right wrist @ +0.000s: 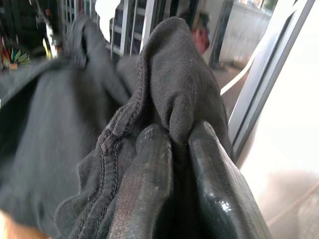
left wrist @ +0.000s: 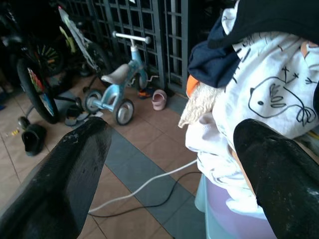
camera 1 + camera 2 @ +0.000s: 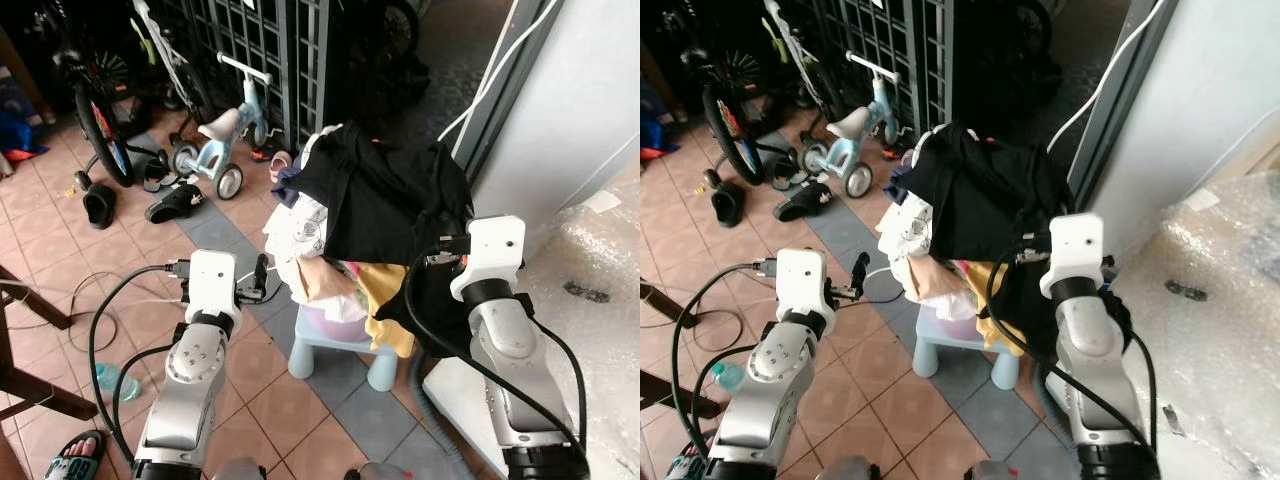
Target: Clothes washing
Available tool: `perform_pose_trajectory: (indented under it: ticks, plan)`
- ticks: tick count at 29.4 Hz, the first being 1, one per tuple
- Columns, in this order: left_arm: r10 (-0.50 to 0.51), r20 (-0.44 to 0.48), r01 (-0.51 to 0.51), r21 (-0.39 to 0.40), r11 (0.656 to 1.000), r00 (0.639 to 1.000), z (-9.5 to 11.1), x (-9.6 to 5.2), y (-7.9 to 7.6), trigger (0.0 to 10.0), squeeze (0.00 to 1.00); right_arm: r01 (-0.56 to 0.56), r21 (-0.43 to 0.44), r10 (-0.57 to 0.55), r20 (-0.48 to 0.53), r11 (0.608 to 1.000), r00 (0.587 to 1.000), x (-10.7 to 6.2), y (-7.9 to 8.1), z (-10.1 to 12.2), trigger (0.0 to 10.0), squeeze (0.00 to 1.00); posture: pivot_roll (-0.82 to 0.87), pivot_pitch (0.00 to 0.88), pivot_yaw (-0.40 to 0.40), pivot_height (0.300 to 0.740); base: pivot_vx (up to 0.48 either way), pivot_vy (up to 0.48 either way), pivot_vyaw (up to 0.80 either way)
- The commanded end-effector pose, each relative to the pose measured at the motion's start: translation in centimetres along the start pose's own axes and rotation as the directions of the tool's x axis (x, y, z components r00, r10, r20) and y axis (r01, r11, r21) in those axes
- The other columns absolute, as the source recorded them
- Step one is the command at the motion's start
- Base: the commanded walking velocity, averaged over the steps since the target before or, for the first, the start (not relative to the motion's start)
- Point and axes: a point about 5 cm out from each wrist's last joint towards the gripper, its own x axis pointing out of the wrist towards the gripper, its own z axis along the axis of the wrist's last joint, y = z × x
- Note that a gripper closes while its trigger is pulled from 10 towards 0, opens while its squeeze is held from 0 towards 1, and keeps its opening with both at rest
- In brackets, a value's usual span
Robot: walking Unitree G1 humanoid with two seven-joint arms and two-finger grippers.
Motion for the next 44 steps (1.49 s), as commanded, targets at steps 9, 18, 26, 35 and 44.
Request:
perform_pose_trajectory:
  ticks: [9,18,26,35,44]
  plan:
    - [0.017,-0.019,-0.017,0.009,1.000,1.000,-0.7,-1.2,1.0,10.0,0.00,-0.037,0.077,0.046,-0.118,0.996,0.992,-1.9,1.8,-3.2,10.0,0.00,0.00,0.000,0.024,0.740,0.000,-0.033,0.00]
    - [-0.013,-0.037,0.013,-0.009,1.000,0.999,-1.0,-1.2,0.8,10.0,0.00,-0.003,0.060,0.008,-0.091,0.998,0.996,-0.9,0.5,-2.8,10.0,0.00,-0.02,0.000,0.022,0.740,0.000,-0.087,-0.77]
    - [-0.020,-0.032,0.019,-0.016,1.000,0.999,-0.9,-0.9,0.5,10.0,0.00,-0.019,0.045,0.022,-0.083,0.999,0.996,-1.0,0.3,-2.7,10.0,0.00,-0.03,0.000,0.014,0.740,0.000,-0.242,-0.80]
    - [-0.013,-0.035,0.012,-0.027,1.000,0.999,-0.9,-0.8,0.4,10.0,0.00,-0.029,0.042,0.032,-0.075,0.999,0.997,-0.9,0.4,-2.5,10.0,0.00,-0.04,0.000,0.009,0.740,0.000,-0.242,-0.77]
    - [-0.002,-0.033,0.001,-0.044,0.999,0.999,-0.9,-0.8,0.4,10.0,0.00,-0.029,0.037,0.031,-0.070,0.999,0.997,-0.9,0.2,-2.4,10.0,0.00,-0.04,0.000,0.008,0.740,0.000,-0.108,-0.51]
